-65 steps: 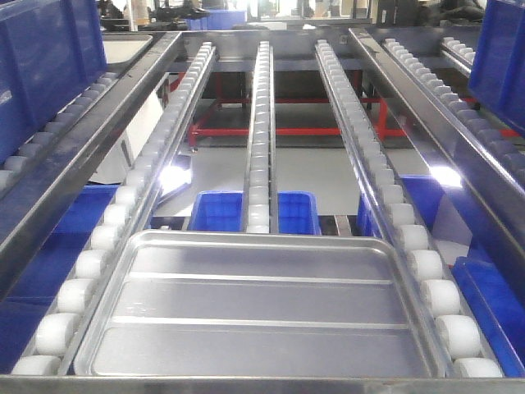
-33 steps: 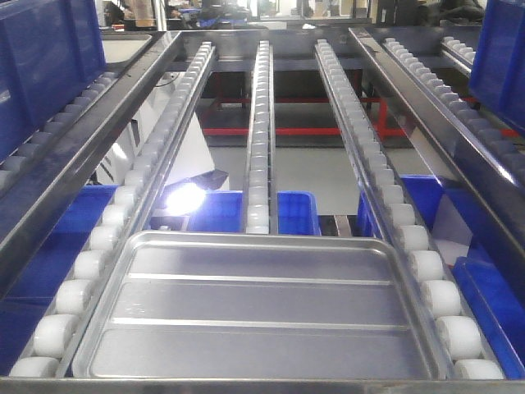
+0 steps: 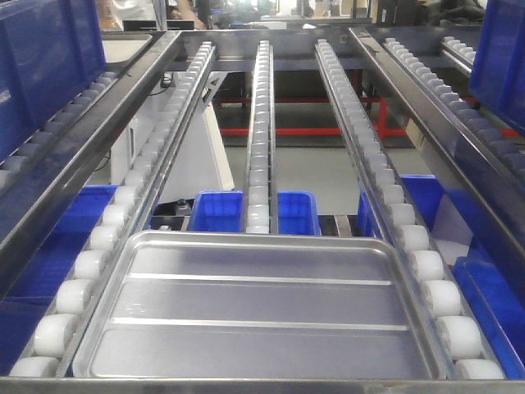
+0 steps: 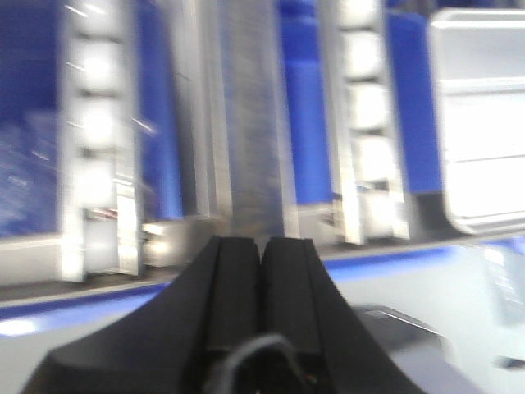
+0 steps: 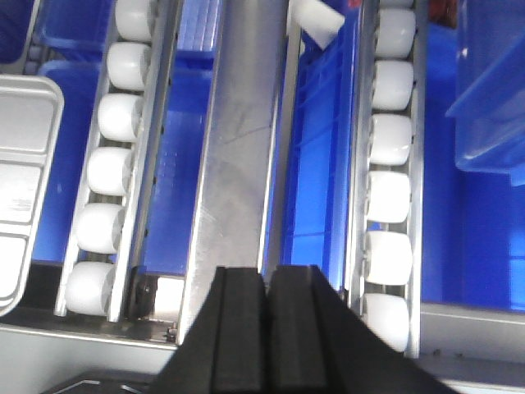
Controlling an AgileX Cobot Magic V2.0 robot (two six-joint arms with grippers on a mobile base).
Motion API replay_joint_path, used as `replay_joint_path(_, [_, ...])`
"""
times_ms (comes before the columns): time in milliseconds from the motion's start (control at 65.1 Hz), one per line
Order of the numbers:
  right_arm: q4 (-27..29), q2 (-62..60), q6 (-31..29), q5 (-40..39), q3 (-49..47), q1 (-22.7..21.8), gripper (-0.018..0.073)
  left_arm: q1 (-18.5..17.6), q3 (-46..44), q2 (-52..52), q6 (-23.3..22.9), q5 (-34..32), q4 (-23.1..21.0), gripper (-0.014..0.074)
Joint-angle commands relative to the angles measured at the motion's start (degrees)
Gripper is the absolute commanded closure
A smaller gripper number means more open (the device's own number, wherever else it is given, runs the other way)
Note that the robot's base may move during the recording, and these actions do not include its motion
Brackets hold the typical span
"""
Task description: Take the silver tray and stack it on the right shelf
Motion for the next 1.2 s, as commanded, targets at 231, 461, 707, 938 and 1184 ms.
replay_joint_path(231, [5.1,1.5,-0.4,-3.8,-2.1,0.0,0.0506,-0.4,-2.1,8.2,0.1,-4.9,-16.0,0.0687])
replay_joint_path(461, [8.3,1.7,-0.4,-0.2,-2.1,0.0,0.0503,-2.3,-3.0,12.1,4.3,-5.5,-22.4,0.0687])
replay_joint_path(707, [8.4,1.7,1.8,2.5,-2.1,0.0,0.0501,-12.8,-6.0,15.2,-4.5,-9.8,-16.1,0.0687])
replay_joint_path(938, [8.4,2.3,3.3,2.6,-5.2,0.8,0.0501,-23.0,-7.1,18.9,-28.4,-13.2,4.2,0.0687])
replay_joint_path(1184, [8.3,10.7,6.6,0.3,-10.1,7.0,0.0499,-31.4,-10.7,24.4,-51.1,-11.1,24.3,0.0687])
